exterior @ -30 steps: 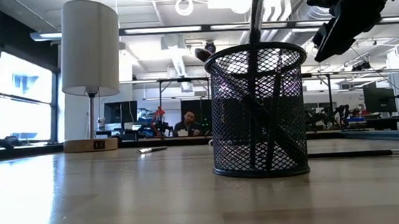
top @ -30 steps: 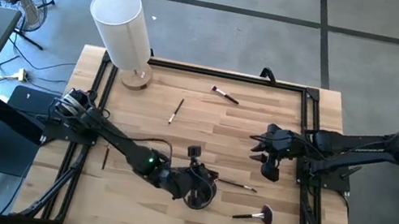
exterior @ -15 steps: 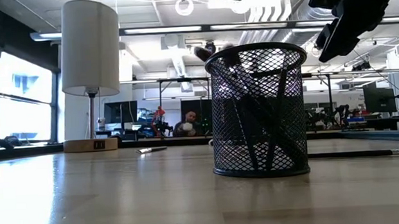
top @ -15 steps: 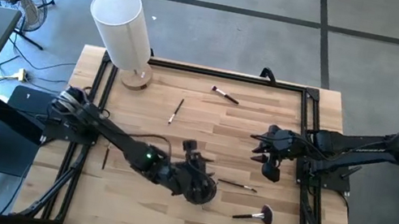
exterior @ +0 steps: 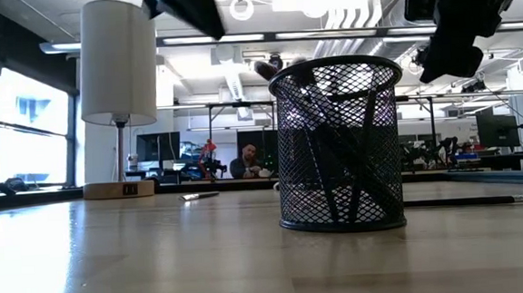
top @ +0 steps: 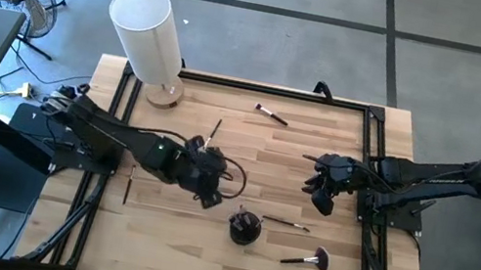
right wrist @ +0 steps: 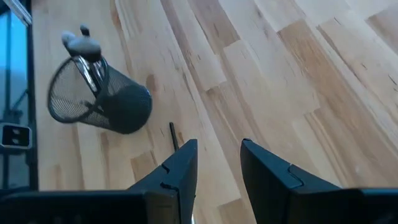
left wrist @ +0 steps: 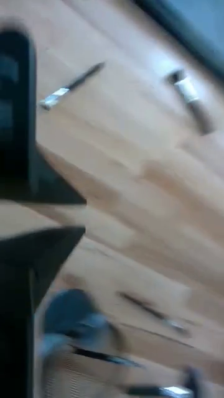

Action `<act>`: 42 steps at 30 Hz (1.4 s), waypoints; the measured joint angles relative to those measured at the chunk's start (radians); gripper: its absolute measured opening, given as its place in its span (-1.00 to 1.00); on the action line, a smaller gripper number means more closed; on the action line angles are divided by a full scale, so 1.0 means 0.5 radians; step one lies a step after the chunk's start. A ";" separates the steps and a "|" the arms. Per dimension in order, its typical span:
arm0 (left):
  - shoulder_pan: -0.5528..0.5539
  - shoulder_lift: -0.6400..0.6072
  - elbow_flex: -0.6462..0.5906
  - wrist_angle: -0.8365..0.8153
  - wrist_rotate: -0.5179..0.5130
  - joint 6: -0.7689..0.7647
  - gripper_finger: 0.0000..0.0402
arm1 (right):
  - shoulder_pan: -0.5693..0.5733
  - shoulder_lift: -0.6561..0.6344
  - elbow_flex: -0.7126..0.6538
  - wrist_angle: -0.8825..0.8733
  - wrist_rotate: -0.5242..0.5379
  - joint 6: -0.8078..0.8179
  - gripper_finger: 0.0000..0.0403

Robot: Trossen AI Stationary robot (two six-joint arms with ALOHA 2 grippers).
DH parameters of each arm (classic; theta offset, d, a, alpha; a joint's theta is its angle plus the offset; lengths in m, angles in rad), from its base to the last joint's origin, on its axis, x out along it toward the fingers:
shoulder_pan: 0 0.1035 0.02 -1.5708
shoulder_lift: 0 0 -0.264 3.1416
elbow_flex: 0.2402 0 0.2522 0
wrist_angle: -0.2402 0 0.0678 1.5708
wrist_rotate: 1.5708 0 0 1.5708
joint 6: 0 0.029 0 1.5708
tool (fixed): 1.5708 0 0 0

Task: Pick & Place Makeup Supplies
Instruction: Put the makeup brush into the black makeup holder

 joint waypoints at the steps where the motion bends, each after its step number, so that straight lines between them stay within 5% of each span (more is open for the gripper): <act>1: -0.001 0.000 -0.008 -0.048 0.034 0.027 -0.88 | 0.000 0.000 0.000 0.013 0.004 0.009 -0.42; 9: -0.006 -0.074 -0.320 -0.028 0.074 0.145 -0.98 | -0.001 0.001 0.001 0.083 0.179 0.139 -0.56; 14: -0.005 -0.432 -0.753 0.185 0.152 0.192 -0.99 | 0.000 0.010 0.001 0.118 0.278 0.270 -0.95; 26: -0.001 -1.368 -1.454 0.459 0.014 0.302 -1.00 | -0.021 0.479 0.070 0.549 0.544 0.476 -0.99; 33: 0.062 -1.567 -1.508 0.430 0.116 0.730 -1.00 | -0.213 0.995 0.461 0.531 0.510 0.295 -0.99; 42: 0.321 -1.601 -1.507 0.399 0.301 0.888 -1.00 | -0.709 1.658 1.390 0.023 0.311 -0.349 -0.96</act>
